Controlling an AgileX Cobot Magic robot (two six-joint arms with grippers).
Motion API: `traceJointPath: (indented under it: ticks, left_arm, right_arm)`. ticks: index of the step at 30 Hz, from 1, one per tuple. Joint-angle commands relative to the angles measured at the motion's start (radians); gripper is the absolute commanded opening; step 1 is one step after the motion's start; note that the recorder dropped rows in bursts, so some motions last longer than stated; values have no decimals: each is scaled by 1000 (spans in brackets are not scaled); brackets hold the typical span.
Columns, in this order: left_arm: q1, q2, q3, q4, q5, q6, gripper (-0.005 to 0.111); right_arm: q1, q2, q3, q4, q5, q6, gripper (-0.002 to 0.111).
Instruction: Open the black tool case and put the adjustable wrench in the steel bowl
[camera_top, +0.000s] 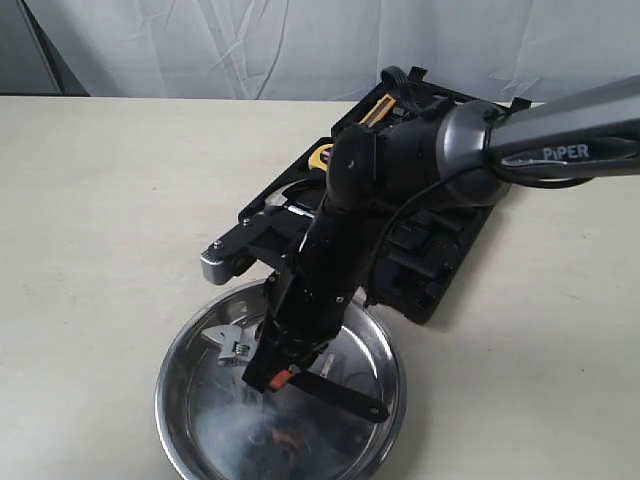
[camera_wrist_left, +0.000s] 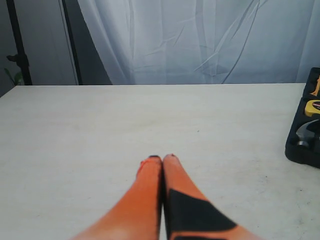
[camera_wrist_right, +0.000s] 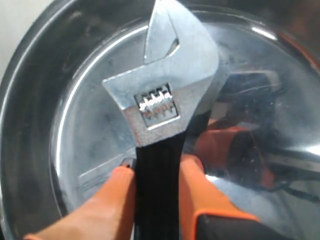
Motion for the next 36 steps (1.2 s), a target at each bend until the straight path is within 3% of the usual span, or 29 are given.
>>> traceJointPath:
  ticks: [1, 13, 15, 17, 21, 23, 27, 31, 36]
  left_arm:
    - [1, -4, 5, 2, -11, 0, 0]
    - [1, -4, 5, 4, -11, 0, 0]
    - [1, -4, 5, 4, -11, 0, 0]
    - [1, -4, 5, 4, -11, 0, 0]
    - [1, -4, 5, 6, -9, 0, 0]
    - [1, -4, 5, 5, -5, 0, 0]
    - [1, -4, 5, 5, 3, 0, 0]
    - [1, -4, 5, 5, 3, 0, 0]
    - [1, -4, 5, 5, 3, 0, 0]
  right_arm:
    - [0, 13, 3, 9, -5, -1, 31]
    - [0, -16, 1, 11, -28, 10, 33]
    - [-2, -55, 1, 19, -57, 26, 28]
    - [-14, -143, 1, 15, -158, 47, 2]
    - [-143, -354, 56, -7, -274, 85, 0]
    - [-294, -492, 205, -13, -346, 88, 0]
    - [-453, -716, 505, 163, -664, 100, 0]
    - [-465, -833, 660, 186, -763, 100, 0]
    - [-465, -847, 670, 186, -765, 100, 0]
